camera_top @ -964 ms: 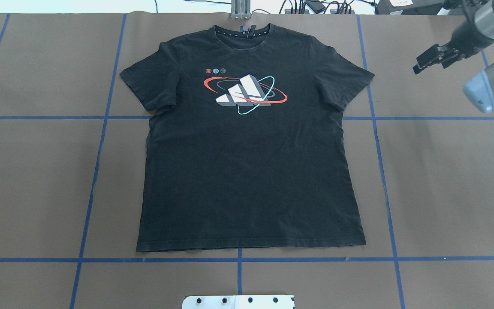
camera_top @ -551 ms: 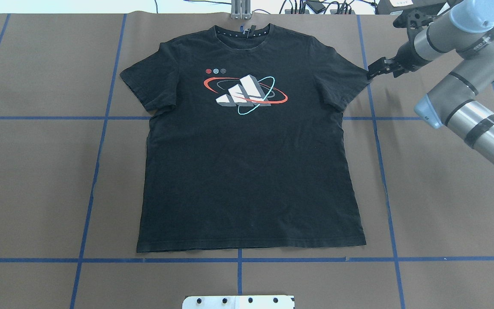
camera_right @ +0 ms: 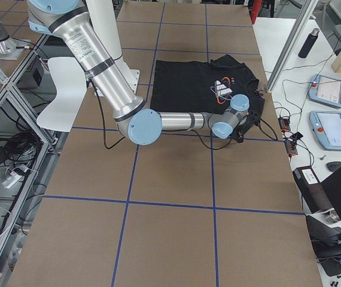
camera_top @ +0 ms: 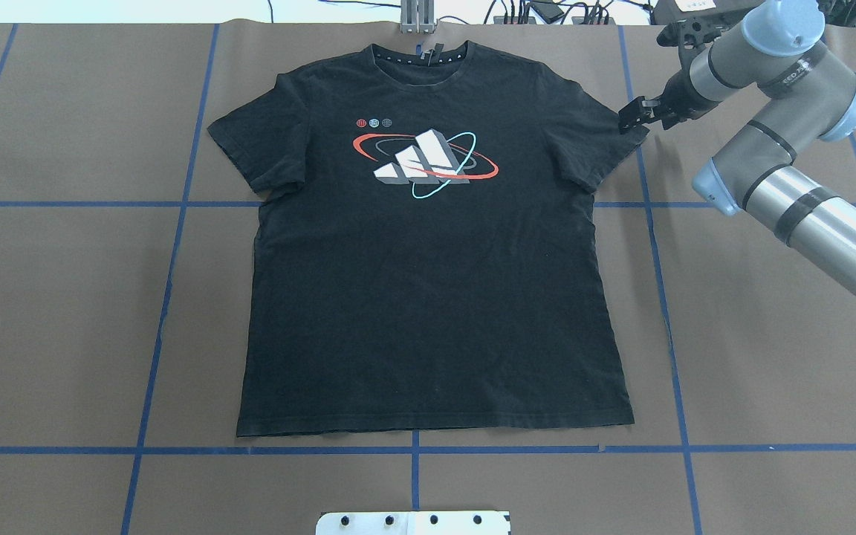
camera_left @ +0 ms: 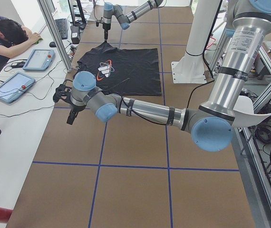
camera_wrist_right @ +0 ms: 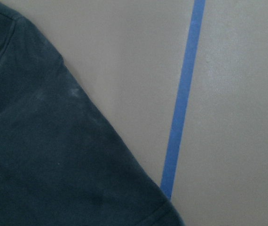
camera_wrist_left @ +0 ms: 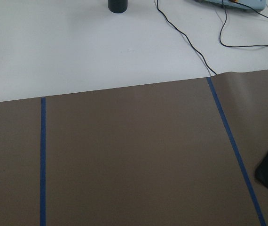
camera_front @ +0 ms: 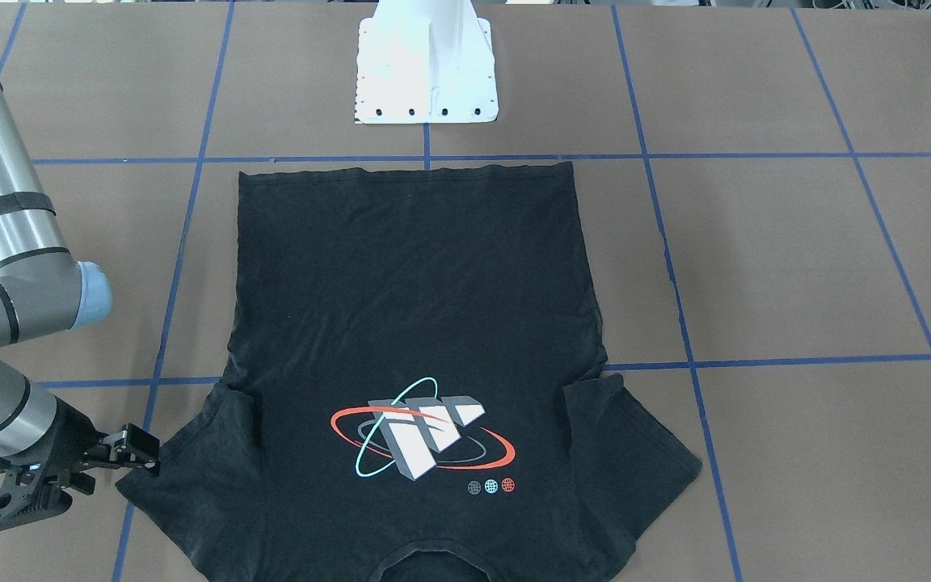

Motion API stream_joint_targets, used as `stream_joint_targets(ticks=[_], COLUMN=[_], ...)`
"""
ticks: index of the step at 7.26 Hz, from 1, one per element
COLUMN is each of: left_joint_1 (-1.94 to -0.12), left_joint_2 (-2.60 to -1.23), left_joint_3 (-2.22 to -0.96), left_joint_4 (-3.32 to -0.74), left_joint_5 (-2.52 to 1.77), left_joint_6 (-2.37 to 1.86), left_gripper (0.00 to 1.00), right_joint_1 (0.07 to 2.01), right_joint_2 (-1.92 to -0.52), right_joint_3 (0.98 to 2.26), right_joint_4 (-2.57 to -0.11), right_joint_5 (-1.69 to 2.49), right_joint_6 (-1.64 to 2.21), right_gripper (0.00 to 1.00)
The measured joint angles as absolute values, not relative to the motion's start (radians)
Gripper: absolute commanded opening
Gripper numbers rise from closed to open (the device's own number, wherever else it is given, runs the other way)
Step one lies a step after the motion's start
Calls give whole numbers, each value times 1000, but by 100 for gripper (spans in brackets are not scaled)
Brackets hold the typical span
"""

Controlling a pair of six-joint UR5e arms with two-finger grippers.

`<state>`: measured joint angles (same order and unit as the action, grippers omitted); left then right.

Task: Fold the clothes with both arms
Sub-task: 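Move the right gripper to the sleeve farthest from the robot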

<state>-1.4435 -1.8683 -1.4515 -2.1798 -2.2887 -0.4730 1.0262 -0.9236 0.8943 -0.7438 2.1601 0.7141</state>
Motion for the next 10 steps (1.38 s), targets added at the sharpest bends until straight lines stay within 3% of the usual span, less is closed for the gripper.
stream_joint_targets(ticks=[2, 3, 4, 5, 6, 10], left_joint_1=[-1444, -1443, -1443, -1443, -1443, -1443], left_joint_2=[-1868, -1868, -1867, -1867, -1867, -1867], left_joint_3=[-1451, -1450, -1449, -1448, -1448, -1450], left_joint_4=[-2180, -2180, -2180, -2180, -2180, -2180], left_joint_5=[-2289, -2289, -2289, -2289, -2289, -2289], left_joint_6=[-472, -472, -471, -471, -471, -471], left_gripper=[99, 99, 99, 99, 99, 99], right_joint_1=[1019, 1018, 1018, 1016, 1014, 1029], right_joint_2=[-921, -920, -918, -915, -914, -877], right_joint_3=[876, 872, 871, 870, 870, 875], right_joint_4=[-744, -745, -746, -749, -752, -775], right_joint_5=[2148, 2146, 2146, 2145, 2145, 2172], right_joint_6=[710, 711, 714, 715, 715, 712], right_gripper=[63, 43, 31, 9, 0, 0])
